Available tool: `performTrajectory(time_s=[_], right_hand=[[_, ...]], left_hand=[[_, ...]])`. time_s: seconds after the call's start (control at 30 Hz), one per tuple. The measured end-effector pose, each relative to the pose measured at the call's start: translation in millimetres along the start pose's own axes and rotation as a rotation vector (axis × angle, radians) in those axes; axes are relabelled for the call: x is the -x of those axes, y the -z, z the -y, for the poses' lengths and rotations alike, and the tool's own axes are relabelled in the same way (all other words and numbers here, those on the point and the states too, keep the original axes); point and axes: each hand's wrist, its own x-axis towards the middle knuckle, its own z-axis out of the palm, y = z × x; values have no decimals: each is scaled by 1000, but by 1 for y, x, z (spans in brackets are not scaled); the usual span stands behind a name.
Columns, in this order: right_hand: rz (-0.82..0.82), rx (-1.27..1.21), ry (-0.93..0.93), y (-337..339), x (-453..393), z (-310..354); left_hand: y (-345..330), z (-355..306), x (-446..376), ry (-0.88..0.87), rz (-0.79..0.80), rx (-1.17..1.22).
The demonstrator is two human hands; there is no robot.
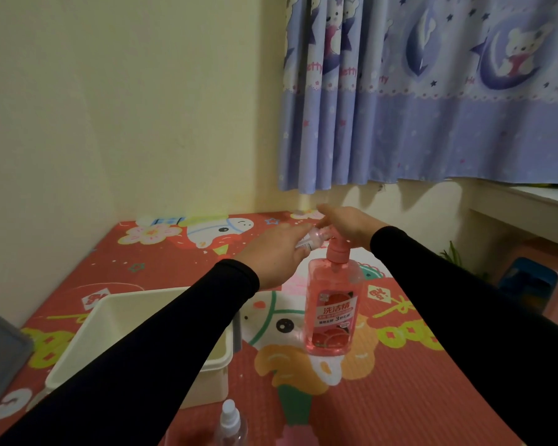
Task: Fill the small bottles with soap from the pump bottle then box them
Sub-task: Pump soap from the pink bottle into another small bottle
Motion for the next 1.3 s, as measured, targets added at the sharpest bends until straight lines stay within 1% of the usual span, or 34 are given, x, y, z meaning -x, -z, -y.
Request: performTrajectory(time_s=[0.13, 0.27, 0.47, 0.6, 0.8, 1.07, 1.13, 1.3], right_hand=[[16, 45, 29, 2, -2, 4], [8, -82, 28, -8, -3, -5], [6, -30, 13, -5, 2, -4], [22, 24, -4, 4, 2, 3], [13, -60, 8, -9, -2, -4], [2, 17, 23, 3, -1, 0], [18, 6, 31, 5, -2, 3], [-14, -4, 44, -8, -1, -4]], left_hand=[[1, 3, -3, 2, -13, -22], [-6, 4, 4, -18, -19, 17], [-5, 2, 2, 6, 19, 12], [-1, 3, -4, 6, -13, -21], [-7, 5, 2, -19, 0, -2], [-3, 5, -4, -2, -3, -8], [-1, 5, -6, -2, -14, -12], [-9, 7, 1, -12, -1, 6]])
